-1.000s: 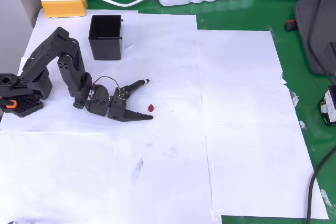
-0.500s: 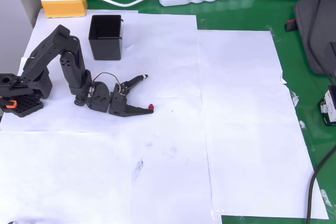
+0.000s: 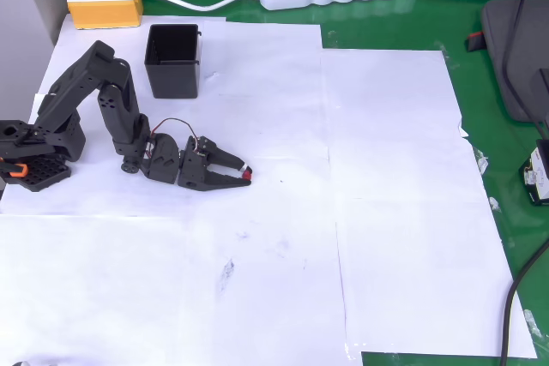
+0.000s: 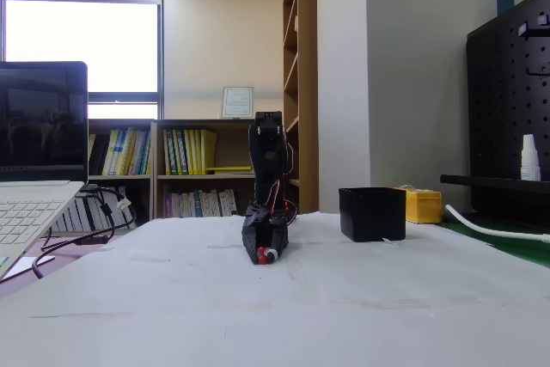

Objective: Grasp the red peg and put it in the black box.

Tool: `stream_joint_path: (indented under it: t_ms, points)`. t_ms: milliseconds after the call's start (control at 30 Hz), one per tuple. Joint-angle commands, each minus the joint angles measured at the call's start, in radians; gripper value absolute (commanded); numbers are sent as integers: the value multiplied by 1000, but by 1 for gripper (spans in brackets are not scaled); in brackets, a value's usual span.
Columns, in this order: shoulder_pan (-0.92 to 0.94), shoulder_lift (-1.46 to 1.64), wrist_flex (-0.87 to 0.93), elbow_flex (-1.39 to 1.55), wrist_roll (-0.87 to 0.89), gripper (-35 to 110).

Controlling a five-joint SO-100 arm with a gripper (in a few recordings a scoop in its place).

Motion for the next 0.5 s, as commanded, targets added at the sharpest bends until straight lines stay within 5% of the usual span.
stream_joint_path:
  t_ms: [0,467]
  points:
    - [9,-14,-25,17,-5,0]
    - [-26,-353,101,32,48,0]
